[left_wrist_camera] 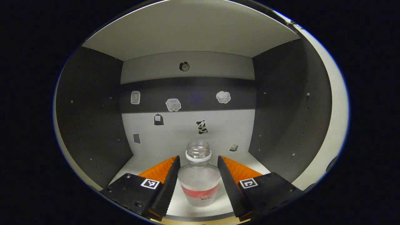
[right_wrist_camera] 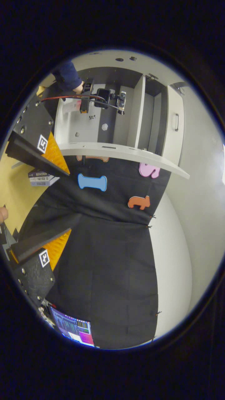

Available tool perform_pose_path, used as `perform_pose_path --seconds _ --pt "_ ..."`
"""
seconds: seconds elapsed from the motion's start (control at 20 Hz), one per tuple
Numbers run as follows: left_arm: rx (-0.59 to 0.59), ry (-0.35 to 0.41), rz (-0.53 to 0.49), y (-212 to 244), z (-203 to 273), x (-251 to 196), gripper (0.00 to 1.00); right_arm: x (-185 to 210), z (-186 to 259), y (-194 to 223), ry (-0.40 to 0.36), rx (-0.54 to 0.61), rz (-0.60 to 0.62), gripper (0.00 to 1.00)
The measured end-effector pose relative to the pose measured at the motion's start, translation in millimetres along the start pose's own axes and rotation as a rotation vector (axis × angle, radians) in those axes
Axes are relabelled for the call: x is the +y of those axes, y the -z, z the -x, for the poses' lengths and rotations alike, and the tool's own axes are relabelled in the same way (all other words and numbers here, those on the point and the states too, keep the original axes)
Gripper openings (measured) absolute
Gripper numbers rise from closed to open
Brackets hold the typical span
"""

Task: Grasp the bottle in the cabinet with the left hand and place it on the coaster, then close the right door with the right hand and the left door with the left hand.

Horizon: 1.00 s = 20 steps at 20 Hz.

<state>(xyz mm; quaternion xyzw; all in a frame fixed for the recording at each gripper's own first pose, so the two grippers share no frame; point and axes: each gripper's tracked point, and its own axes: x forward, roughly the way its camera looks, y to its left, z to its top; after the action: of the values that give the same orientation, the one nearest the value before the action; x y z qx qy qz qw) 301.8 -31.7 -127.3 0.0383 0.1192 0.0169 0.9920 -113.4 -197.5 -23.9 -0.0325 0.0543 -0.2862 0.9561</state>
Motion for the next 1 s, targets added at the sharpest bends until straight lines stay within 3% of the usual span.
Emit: perform_pose_path --seconds 0.4,0.7,1.0 --pt "-0.028 0.088 0.037 -10.9 30.0 -7.1 0.73 10.9 -5.1 -2.1 -0.043 -0.016 -0.028 0.94" --pt "-0.063 0.273 0.104 -21.9 104.9 -22.8 0.73 25.3 -4.5 -12.6 -0.113 -0.051 -0.054 0.96" --pt "-0.028 0.396 0.141 12.0 175.8 -17.0 0.73 45.8 -2.1 -28.3 -0.204 -0.092 -0.082 0.94"
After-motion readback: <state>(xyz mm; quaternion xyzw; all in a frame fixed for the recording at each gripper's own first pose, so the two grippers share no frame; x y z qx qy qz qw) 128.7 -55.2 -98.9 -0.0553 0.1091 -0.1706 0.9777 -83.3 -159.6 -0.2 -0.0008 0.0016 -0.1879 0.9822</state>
